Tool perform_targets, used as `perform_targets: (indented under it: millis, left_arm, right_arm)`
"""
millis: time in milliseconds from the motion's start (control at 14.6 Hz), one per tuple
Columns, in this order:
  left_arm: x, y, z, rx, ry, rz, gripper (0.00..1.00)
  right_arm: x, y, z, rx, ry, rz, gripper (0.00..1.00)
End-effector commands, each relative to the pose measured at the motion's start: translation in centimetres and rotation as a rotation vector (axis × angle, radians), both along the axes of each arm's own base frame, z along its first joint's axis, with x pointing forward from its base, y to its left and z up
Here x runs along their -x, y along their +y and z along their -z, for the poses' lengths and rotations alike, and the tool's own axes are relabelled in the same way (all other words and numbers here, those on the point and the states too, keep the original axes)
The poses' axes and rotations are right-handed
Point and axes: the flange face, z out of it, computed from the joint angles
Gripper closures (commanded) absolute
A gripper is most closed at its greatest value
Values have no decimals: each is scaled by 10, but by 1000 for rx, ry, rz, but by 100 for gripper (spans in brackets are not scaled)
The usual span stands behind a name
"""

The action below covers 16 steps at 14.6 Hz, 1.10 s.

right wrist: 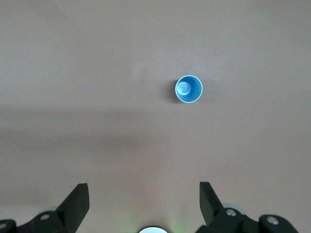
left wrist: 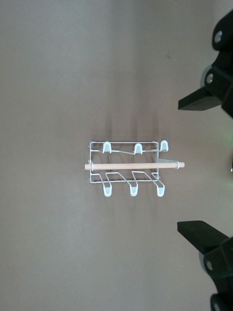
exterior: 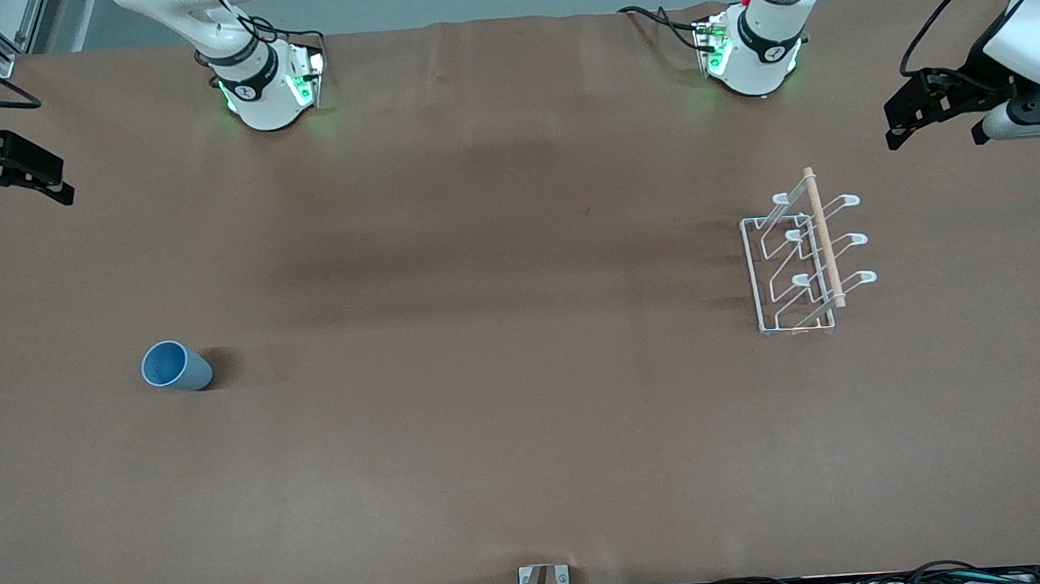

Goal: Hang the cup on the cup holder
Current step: 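Move the right gripper down toward the light-blue cup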

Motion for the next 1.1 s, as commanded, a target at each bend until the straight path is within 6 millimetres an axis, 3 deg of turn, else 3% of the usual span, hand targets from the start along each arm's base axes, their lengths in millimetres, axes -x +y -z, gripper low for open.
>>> perform_targets:
  millis: [0,342,548,684,1027]
  left_arm:
    - [-2,3,-7,3,-5,13,0]
    - [-3,1,-4,3,0,18,0]
    - [-4,0,-3,1,3,19,0]
    - [-4,0,-2,3,6,21,0]
    - [-4,0,-2,3,6,21,0]
  right_arm:
    - [3,-3,-6,7,-18,-1,0]
    - [-2,-7,-3,8,-38,8,0]
    - [-10,-26,7,3,-56,28,0]
    - [-22,-40,35,-1,-66,52,0]
    - [-62,-98,146,-6,-32,108,0]
